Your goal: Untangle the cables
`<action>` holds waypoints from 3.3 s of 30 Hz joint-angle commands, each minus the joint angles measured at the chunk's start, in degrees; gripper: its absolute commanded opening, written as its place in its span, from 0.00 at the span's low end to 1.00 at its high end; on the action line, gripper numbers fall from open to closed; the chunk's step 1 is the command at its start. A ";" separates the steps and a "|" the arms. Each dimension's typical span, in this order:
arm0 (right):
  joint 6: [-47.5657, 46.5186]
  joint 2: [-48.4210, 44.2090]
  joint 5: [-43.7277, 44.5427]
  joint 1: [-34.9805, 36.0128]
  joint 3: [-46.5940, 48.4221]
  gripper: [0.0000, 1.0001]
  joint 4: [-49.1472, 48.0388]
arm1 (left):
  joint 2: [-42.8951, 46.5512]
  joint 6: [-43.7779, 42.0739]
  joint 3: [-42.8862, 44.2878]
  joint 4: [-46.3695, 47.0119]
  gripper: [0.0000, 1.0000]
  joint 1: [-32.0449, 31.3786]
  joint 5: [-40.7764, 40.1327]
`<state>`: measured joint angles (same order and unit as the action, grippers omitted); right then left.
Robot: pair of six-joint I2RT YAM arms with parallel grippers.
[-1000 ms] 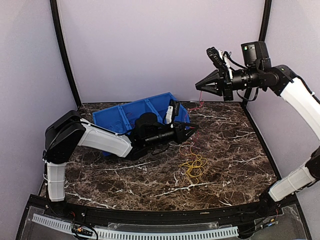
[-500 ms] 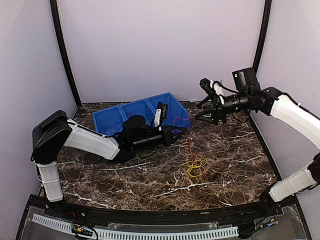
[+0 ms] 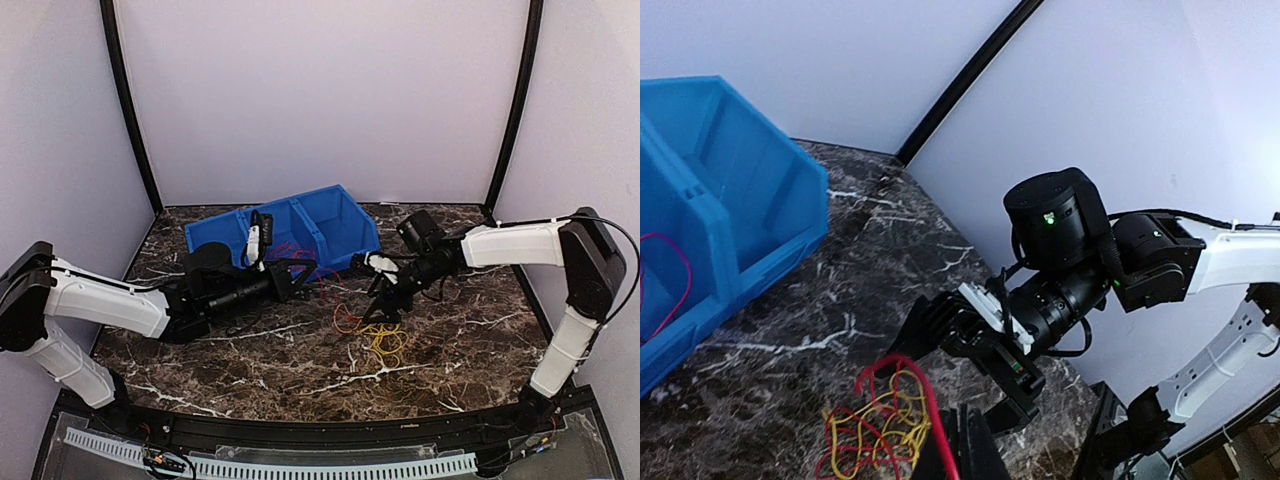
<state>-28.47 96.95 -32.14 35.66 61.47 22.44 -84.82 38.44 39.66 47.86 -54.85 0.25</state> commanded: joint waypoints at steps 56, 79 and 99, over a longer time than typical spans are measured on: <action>-1.50 14.03 13.56 2.76 3.49 0.00 3.98 | 13.04 -61.62 87.46 -55.45 0.00 1.37 -47.73; -4.15 1.33 5.11 1.35 8.51 0.67 12.98 | 12.79 -45.05 74.60 -67.18 0.00 1.44 -41.13; 6.10 -24.83 6.52 -12.02 -5.50 0.99 -1.33 | -0.21 -29.00 68.33 -75.27 0.00 8.02 -19.19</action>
<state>-26.65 75.29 -26.15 26.92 61.19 29.28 -86.17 5.13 107.72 -26.65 -50.04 -26.35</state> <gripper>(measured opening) 0.986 0.008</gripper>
